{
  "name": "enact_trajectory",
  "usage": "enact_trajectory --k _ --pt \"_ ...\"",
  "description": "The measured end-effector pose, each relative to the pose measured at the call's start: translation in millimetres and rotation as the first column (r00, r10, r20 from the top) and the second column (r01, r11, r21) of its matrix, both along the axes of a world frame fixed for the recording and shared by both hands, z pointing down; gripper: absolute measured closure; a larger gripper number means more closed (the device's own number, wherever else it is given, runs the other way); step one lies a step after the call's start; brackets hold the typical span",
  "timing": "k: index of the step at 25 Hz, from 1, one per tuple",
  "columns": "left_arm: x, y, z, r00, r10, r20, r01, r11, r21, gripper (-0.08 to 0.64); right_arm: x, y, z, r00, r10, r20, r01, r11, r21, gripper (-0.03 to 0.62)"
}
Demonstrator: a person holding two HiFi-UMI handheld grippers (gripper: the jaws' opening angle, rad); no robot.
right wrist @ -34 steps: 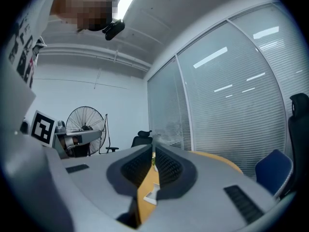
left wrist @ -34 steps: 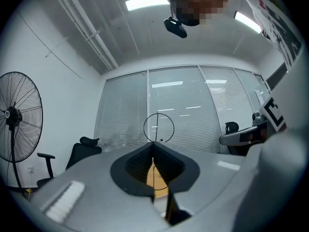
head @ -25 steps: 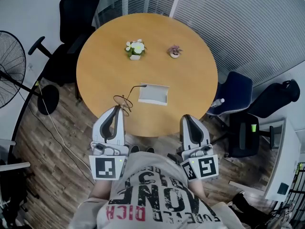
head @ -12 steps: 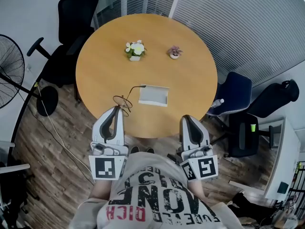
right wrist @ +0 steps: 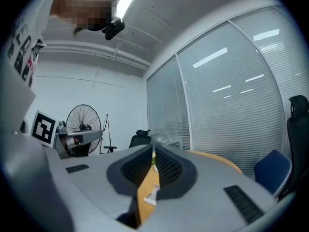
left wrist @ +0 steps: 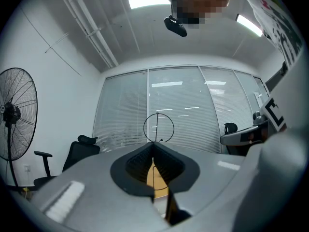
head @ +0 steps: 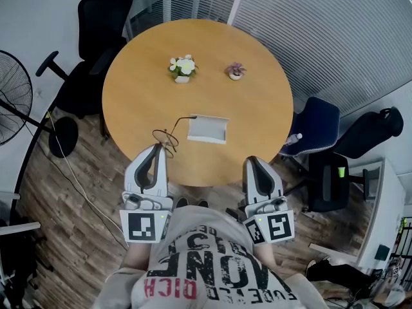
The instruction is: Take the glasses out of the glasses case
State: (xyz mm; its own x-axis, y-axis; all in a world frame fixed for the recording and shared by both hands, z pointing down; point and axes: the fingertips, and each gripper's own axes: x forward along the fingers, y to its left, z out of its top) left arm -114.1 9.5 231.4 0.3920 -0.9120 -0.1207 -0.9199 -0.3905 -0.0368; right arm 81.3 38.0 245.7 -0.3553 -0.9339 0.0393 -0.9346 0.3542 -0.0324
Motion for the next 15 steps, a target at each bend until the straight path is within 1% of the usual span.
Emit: enact_trajectory --k 8,11,13,15 --pt "4.9 0.4 1.2 1.000 0.009 -0.001 -0.009 1.000 -0.017 0.541 3.6 0.9 0.1 1.000 0.006 0.003 -0.006 1.000 -0.002 0.563" --pt "6.2 0.1 -1.3 1.000 0.012 0.002 -0.012 1.000 -0.005 0.541 4.2 1.2 0.1 1.000 0.005 0.006 -0.005 1.000 -0.004 0.562" --pt "8.0 -0.5 1.2 1.000 0.016 -0.001 -0.016 0.999 -0.028 0.541 4.5 0.3 0.1 1.000 0.002 0.006 -0.002 1.000 -0.005 0.563" --pt "10.0 -1.6 0.6 1.000 0.020 0.000 -0.020 0.999 -0.025 0.541 5.8 -0.5 -0.2 1.000 0.001 0.003 -0.001 1.000 -0.004 0.563"
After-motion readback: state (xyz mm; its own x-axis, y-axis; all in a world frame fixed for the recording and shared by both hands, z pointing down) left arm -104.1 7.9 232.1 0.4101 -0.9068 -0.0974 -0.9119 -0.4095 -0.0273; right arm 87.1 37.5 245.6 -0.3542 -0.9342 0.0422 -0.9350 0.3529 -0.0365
